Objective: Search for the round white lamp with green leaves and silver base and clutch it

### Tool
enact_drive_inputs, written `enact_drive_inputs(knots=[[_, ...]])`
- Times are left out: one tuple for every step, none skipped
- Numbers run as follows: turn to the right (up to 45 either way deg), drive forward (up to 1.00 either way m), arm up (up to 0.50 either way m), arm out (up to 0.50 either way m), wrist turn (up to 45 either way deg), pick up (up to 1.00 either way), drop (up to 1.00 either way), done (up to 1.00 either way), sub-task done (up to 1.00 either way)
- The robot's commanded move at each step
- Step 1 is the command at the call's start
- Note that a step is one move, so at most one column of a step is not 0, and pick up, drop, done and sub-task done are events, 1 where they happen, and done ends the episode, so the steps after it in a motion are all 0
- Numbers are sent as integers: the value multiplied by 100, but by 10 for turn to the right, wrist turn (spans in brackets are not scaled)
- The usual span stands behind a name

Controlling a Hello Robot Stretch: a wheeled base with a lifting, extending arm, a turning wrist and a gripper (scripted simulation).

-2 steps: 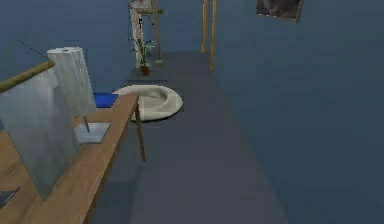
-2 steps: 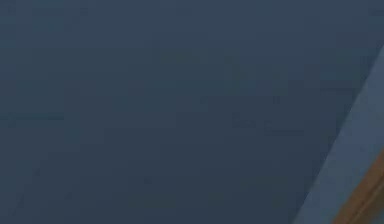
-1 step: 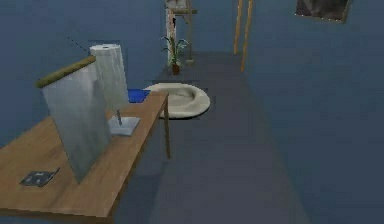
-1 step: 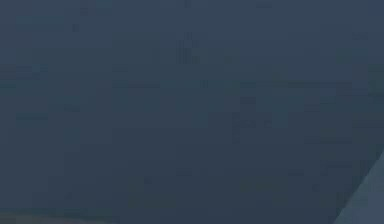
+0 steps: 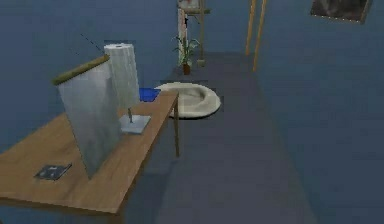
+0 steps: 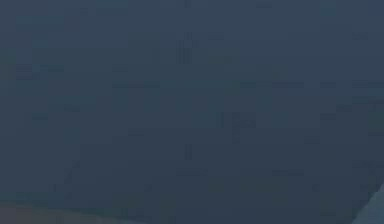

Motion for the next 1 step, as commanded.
enact_drive_inputs(knots=[[0, 20, 0, 0, 0, 0, 0, 0, 0]])
